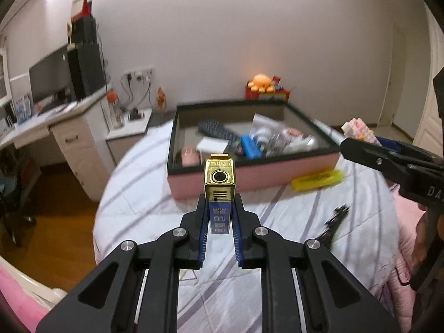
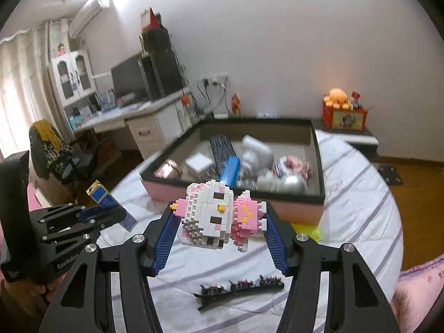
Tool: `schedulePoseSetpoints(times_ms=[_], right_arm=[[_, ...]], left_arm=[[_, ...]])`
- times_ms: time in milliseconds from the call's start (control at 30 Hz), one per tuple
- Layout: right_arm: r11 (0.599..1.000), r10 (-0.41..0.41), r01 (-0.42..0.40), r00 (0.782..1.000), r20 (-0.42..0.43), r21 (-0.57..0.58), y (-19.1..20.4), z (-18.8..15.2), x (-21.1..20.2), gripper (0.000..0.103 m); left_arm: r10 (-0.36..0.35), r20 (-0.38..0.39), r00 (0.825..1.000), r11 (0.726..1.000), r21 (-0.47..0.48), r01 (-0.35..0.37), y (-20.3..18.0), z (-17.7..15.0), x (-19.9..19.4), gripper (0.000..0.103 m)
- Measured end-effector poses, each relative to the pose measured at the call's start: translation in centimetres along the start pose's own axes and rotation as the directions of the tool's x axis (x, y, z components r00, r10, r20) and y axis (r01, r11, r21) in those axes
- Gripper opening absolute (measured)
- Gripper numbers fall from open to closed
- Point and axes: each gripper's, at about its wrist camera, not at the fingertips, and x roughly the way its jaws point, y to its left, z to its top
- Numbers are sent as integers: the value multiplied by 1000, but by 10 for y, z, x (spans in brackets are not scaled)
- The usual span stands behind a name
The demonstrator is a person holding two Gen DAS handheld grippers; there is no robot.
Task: Organize rigid objects
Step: 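Lift the lighter with the left tool while the right tool carries the block figure over the box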
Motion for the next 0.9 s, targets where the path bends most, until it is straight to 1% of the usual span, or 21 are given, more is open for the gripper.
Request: schedulePoseSetpoints(times_ms=[133,200,300,333,467,533,567,600,667,733,800,833,900], right_arm=[[1000,2,-1,998,63,-22,8,10,-21,60],[1000,-2,4,996,94,-30,10,13,-30,60],[999,-11,17,991,132,-46,14,19,-41,60],[998,-16,24,989,149,-53,15,21,-46,60],[993,-58,77,975,216,-84,20,30,-61,60],[991,-69,95,964,256,-90,23,36,-69,60],[990,-74,103,961,265,-98,24,39,-72,60],[989,-78,110,957,278,-101,25,41,-74,60],[988,-79,115,952,296,-107,26,46,-77,60],[986,-86,126,945,315,-109,25,51,-78,60],[986,-89,130,942,324,-107,24,55,-76,60],[986,-88,128,942,323,-106,23,56,-75,60],[986,-88,128,941,327,-103,21,59,-71,60]], left_arm=[[37,96,995,999,7,-38,-6,16,-28,15],[79,172,982,997,4,-81,-8,24,-46,15],[91,248,964,996,-19,-89,-7,35,-66,15],[112,272,956,994,-27,-109,-7,38,-71,15],[163,310,937,986,-29,-162,-10,49,-80,15],[185,327,927,983,-53,-177,-8,54,-83,15],[202,344,917,979,-69,-190,-7,57,-85,15],[209,353,912,978,-76,-195,-8,57,-88,15],[240,383,892,971,-109,-214,-5,61,-90,15],[226,384,895,974,-113,-197,-2,67,-88,15],[229,380,896,973,-104,-204,0,68,-88,15],[233,384,894,972,-107,-207,0,69,-86,15],[208,370,905,978,-91,-188,0,75,-78,15]])
